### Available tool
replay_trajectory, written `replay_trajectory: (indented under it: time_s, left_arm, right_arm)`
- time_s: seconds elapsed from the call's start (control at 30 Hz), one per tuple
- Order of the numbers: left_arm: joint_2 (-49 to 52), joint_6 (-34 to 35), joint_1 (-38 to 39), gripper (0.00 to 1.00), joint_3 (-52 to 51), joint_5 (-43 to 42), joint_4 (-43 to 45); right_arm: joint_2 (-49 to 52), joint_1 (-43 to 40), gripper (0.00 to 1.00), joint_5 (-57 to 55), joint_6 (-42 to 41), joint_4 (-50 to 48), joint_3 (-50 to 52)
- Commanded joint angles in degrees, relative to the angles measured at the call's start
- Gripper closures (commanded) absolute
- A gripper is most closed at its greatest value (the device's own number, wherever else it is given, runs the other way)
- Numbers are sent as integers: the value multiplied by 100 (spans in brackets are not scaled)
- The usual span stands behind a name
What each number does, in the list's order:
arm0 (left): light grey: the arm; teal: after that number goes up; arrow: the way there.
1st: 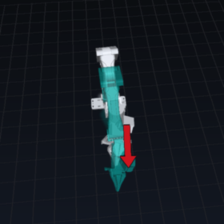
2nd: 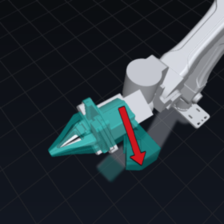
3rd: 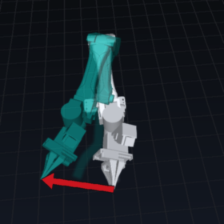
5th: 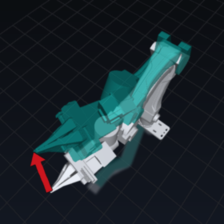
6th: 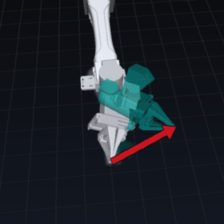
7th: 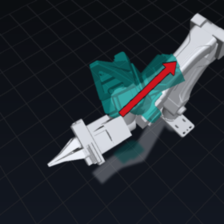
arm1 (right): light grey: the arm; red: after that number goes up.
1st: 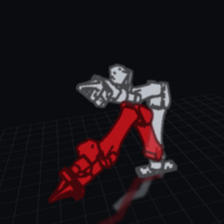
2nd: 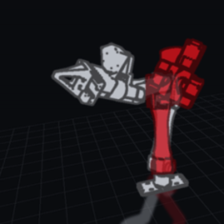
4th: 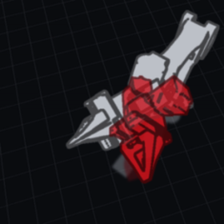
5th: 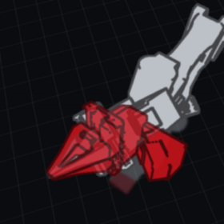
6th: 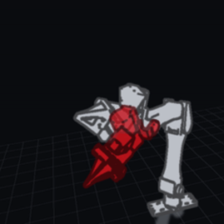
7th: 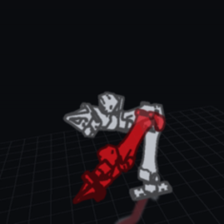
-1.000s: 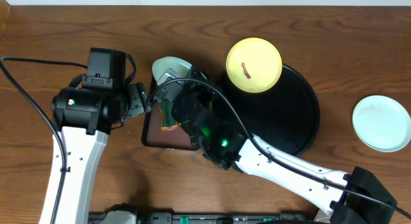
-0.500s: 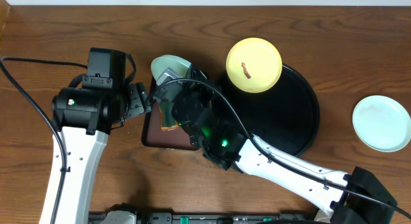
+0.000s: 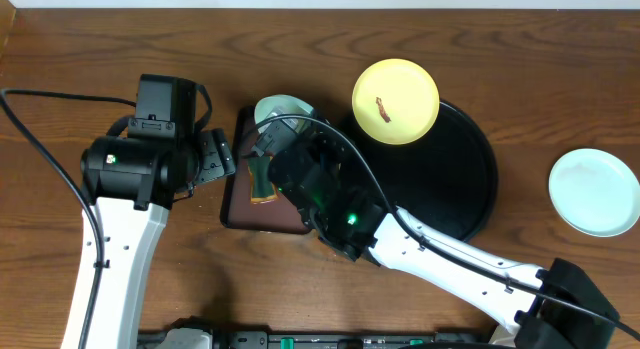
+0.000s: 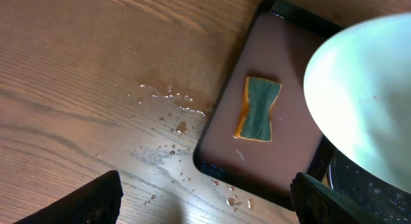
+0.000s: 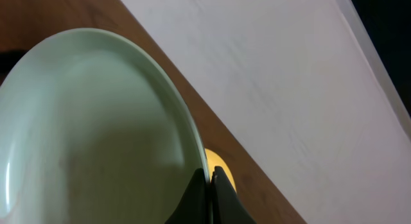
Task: Clean dirty plates on tray and stack at the side
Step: 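Carry the plate right and stack it on the cleaned plate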
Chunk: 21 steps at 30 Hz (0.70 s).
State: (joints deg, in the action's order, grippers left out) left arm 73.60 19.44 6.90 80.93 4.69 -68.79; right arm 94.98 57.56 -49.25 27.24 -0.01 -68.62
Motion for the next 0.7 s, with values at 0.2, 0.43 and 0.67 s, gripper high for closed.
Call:
replay_trajectory:
  time_s: [0.2, 0.43, 0.67]
  left_arm:
    - [-24, -37, -24, 15, 74, 52, -17]
    - [-24, -35, -24, 15, 74, 52, -17]
    - [-24, -35, -24, 15, 74, 52, -17]
  right_arm:
    - [-149, -337, 99, 315, -1349, 651, -83]
    - [-844, -1379, 99, 2656, -3718, 1832, -116]
    - [-1523, -3556, 99, 5790, -4892, 2437, -114]
